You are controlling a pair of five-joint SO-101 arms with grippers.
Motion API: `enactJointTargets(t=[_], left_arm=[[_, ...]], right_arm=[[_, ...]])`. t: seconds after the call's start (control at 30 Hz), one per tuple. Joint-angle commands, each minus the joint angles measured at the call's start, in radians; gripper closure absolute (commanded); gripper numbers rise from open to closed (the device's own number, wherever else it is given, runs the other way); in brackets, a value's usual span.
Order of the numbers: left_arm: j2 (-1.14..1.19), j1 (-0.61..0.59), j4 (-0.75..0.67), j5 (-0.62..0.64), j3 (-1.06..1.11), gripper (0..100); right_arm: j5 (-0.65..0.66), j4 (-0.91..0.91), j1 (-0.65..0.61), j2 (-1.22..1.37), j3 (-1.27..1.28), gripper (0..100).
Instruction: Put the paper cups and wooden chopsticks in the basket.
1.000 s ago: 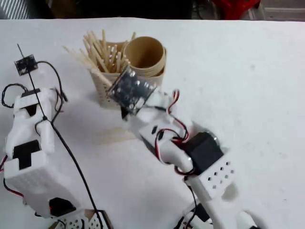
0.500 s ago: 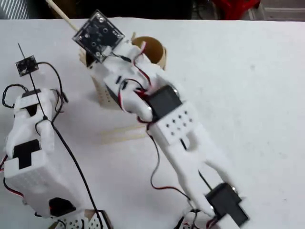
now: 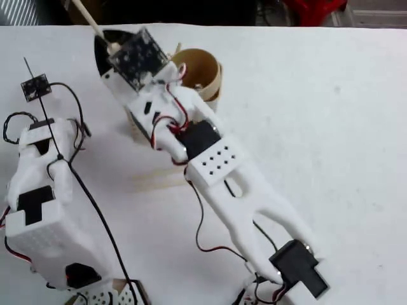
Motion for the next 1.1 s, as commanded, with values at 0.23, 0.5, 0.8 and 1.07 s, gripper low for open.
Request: enactJointTargets(t=[0.23,0.5,0.8,1.07], left_arm=[[-0.008,0.015,-0.017,-0.008,-0.017,80],[-0.008,0.015,-0.017,-0.008,-0.017,80],[-0.007,0.015,-0.017,-0.008,-0.017,80],[-0.007,0.013,-0.017,-0.008,-0.017,80]], right_arm=[[-0.015,-0.214,0.067,-0.019,0.273,98.2],[-0.015,-0.214,0.084,-0.021,0.339,98.0],[-0.015,-0.156,0.081,-0.165,0.341,98.0],[-0.017,-0.058,0.087,-0.206,0.341,83.9]])
